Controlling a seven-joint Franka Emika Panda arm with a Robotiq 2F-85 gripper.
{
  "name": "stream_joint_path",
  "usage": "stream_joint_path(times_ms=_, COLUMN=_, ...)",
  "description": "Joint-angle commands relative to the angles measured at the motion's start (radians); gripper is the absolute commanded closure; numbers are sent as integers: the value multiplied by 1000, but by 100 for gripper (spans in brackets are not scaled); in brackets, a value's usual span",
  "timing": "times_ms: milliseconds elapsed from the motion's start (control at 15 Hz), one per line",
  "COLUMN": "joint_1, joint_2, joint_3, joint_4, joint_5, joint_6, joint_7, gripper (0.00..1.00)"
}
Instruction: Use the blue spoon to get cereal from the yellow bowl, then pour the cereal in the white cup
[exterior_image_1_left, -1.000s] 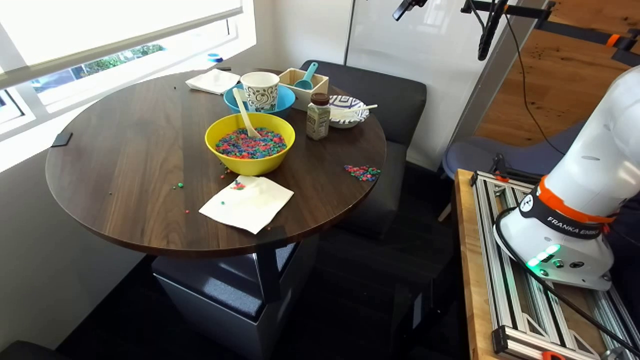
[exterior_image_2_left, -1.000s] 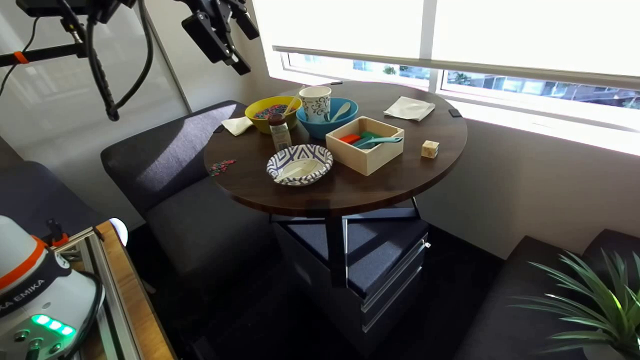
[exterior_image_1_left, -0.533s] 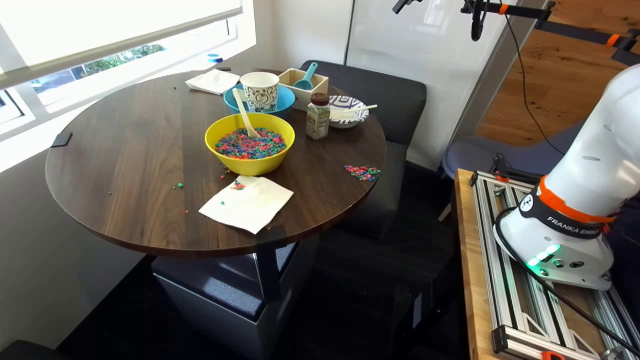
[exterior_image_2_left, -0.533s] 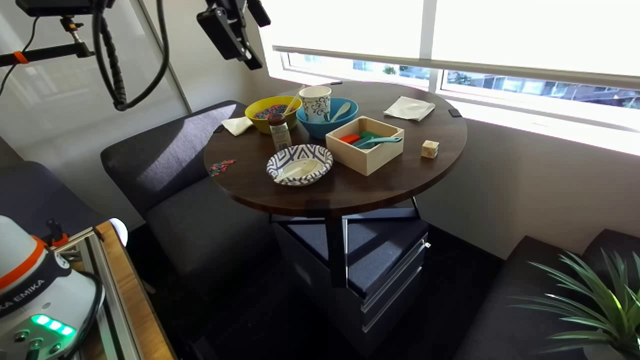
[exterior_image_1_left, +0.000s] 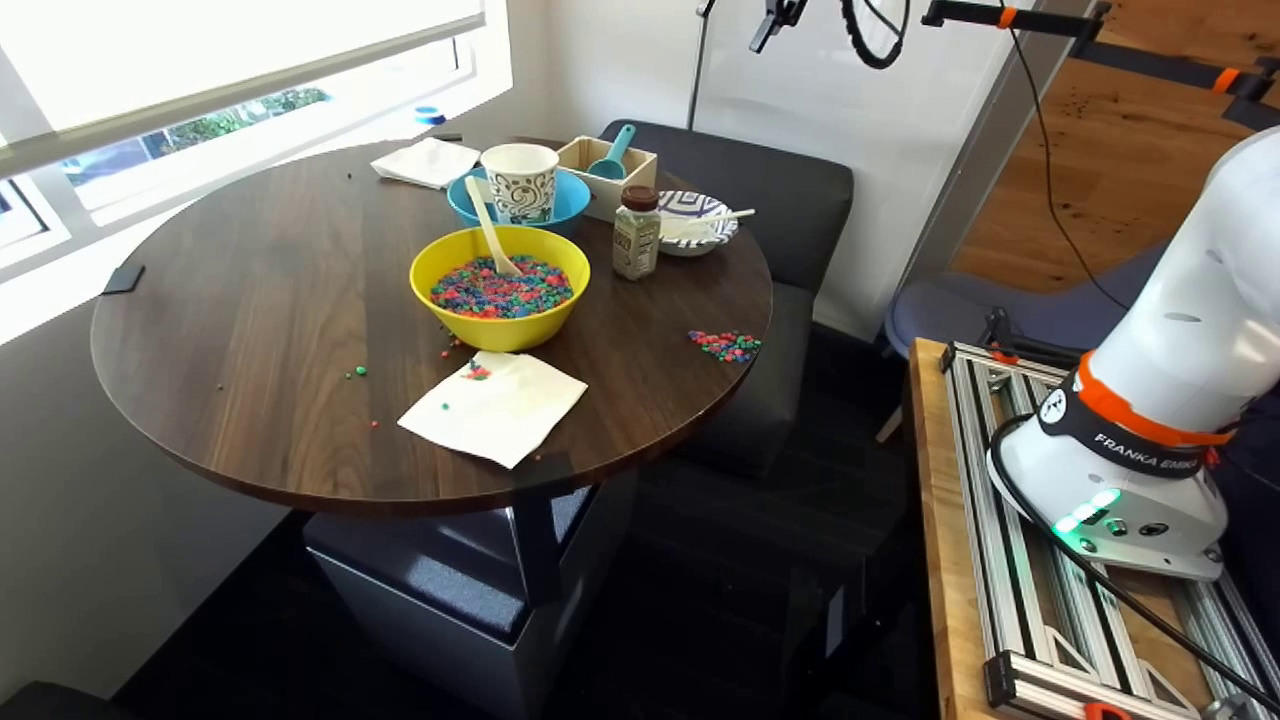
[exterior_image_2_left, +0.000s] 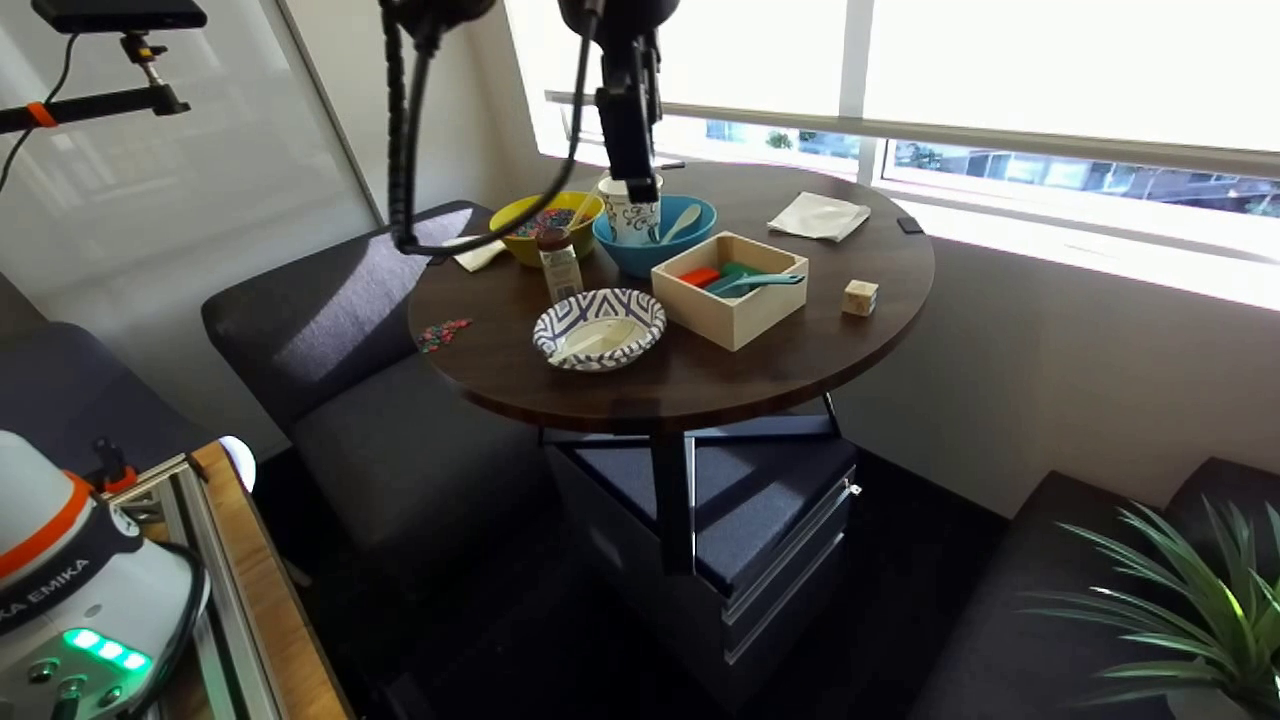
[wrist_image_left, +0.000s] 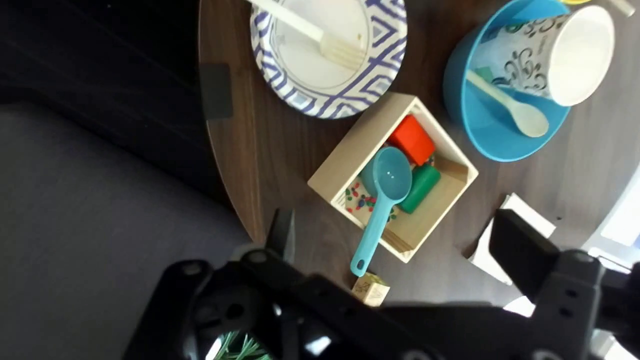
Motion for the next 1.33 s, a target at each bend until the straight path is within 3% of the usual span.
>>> stream_joint_path(times_ms=0, joint_1=-44, joint_2=50, joint_3=40, joint_4=36, joint_5=-3, joint_6=9, joint_7=4, gripper=0)
stream_joint_path(times_ms=400, joint_1=-58, joint_2=72, joint_3=54, joint_4=61, joint_5=-4, joint_6=14, joint_7=5, gripper=0)
stream_joint_path(times_ms=667, joint_1=-158, joint_2=262, joint_3=22, joint_4=220, joint_5=323, joint_6=-183, joint_7=-313, gripper=0)
stream_joint_path(times_ms=867, joint_1=-281, joint_2=438, joint_3=40, joint_4=363, joint_5=467, joint_6=-386, joint_7=-419, gripper=0)
stream_joint_path(times_ms=1067, joint_1=-378, joint_2=612, joint_3=86, joint_4=523, joint_5=518, joint_6=-582, joint_7=-421, gripper=0)
stream_joint_path(times_ms=1267, joint_1=-424, joint_2=742, joint_3=134, joint_4=673, joint_5=524, joint_6=-653, joint_7=-323, gripper=0)
